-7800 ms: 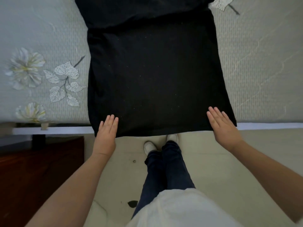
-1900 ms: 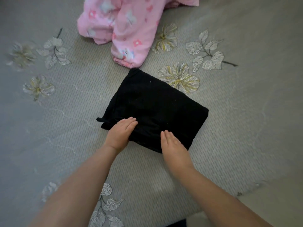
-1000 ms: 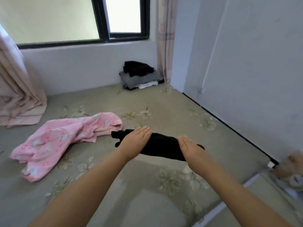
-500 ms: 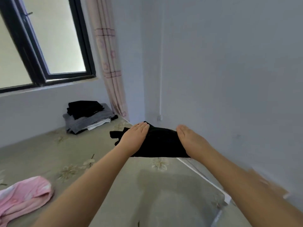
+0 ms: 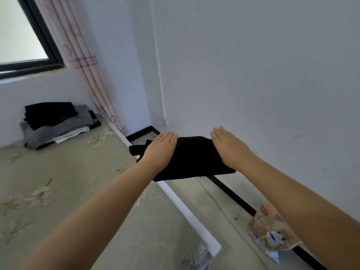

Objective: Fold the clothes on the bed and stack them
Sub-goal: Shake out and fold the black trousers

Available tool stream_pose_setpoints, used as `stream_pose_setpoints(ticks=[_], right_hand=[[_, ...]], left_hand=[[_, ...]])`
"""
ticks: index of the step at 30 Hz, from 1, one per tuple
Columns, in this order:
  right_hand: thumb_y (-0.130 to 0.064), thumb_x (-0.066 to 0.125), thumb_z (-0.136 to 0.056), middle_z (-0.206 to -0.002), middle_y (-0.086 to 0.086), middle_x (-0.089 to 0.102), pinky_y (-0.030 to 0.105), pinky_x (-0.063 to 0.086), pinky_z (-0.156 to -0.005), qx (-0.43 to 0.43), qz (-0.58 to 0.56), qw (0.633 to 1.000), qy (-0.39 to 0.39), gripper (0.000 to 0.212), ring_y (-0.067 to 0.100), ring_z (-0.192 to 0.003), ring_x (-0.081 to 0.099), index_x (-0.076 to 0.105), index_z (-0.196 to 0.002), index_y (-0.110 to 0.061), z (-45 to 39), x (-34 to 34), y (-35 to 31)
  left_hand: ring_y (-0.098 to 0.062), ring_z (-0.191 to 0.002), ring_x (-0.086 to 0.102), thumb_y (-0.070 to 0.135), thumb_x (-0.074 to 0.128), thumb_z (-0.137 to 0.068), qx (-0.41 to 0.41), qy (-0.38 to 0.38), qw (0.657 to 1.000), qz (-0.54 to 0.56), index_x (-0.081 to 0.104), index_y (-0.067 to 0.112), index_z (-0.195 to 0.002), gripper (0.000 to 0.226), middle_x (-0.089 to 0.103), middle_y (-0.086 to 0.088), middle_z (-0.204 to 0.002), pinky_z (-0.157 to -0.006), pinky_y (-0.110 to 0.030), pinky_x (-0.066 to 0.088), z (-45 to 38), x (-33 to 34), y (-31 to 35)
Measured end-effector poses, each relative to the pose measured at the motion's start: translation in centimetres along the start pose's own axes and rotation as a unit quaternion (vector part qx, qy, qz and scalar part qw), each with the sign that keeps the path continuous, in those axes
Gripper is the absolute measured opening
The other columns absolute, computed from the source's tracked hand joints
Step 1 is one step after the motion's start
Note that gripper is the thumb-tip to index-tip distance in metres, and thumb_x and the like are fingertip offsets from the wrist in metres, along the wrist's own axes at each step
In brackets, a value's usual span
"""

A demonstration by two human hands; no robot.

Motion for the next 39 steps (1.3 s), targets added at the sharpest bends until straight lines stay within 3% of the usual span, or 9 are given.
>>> stream_pose_setpoints(ticks=[7, 15, 25, 32, 39], right_hand=[[0.001, 0.03, -0.095, -0.154, 0.019, 0.001, 0.033, 0.003, -0.115, -0.053, -0.018, 0.998, 0.0, 0.058, 0.029, -0.143, 0.001, -0.001, -0.144, 0.002, -11.1, 2.8, 6.9], [0.003, 0.03, -0.094, -0.154, 0.019, 0.0, 0.032, 0.004, -0.116, -0.093, -0.017, 0.994, -0.051, 0.059, 0.03, -0.143, 0.0, -0.002, -0.144, 0.003, -25.6, 5.8, 12.6], [0.006, 0.031, -0.092, -0.153, 0.02, 0.0, 0.033, 0.004, -0.115, -0.17, -0.008, 0.985, -0.01, 0.061, 0.03, -0.143, 0.0, -0.002, -0.144, 0.004, -42.0, 5.6, 19.1], [0.007, 0.033, -0.091, -0.153, 0.019, 0.006, 0.031, 0.004, -0.115, -0.281, -0.052, 0.958, 0.032, 0.061, 0.029, -0.143, 0.003, 0.002, -0.144, 0.004, -52.8, 6.2, 15.7], [0.007, 0.033, -0.091, -0.153, 0.019, 0.004, 0.029, 0.003, -0.115, -0.404, -0.094, 0.908, 0.06, 0.062, 0.027, -0.143, 0.004, 0.001, -0.144, 0.004, -62.8, 5.9, 4.4]], left_hand=[[-0.021, -0.143, 0.002, 0.008, 0.024, -0.097, -0.067, -0.019, 0.997, -0.018, 0.001, 0.003, -0.145, 0.053, 0.003, -0.012, -0.155, -0.114, -0.03, -0.003, -11.3, 2.1, -2.4], [-0.021, -0.143, 0.004, 0.007, 0.022, -0.098, -0.115, -0.057, 0.992, 0.008, 0.003, 0.002, -0.145, 0.051, 0.006, -0.012, -0.155, -0.114, -0.03, -0.001, -24.7, 5.6, -7.1], [-0.021, -0.143, 0.005, 0.008, 0.024, -0.098, -0.193, -0.06, 0.979, -0.006, 0.001, 0.003, -0.145, 0.052, 0.006, -0.011, -0.155, -0.114, -0.028, 0.001, -38.2, 7.0, -13.6], [-0.021, -0.142, 0.01, 0.007, 0.024, -0.097, -0.298, -0.071, 0.951, -0.032, 0.005, 0.001, -0.145, 0.051, 0.01, -0.012, -0.154, -0.113, -0.029, 0.003, -40.4, 8.1, -20.8], [-0.021, -0.143, 0.002, 0.003, 0.023, -0.097, -0.399, -0.099, 0.911, -0.04, 0.0, 0.003, -0.145, 0.053, 0.004, -0.011, -0.155, -0.113, -0.028, -0.001, -36.9, 10.5, -32.2]])
Point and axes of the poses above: each hand's wrist, its own z-axis away from the middle knuckle, its own x-axis out of the palm, y = z × x, the point moved 6 cm from there along -z, towards the middle knuckle
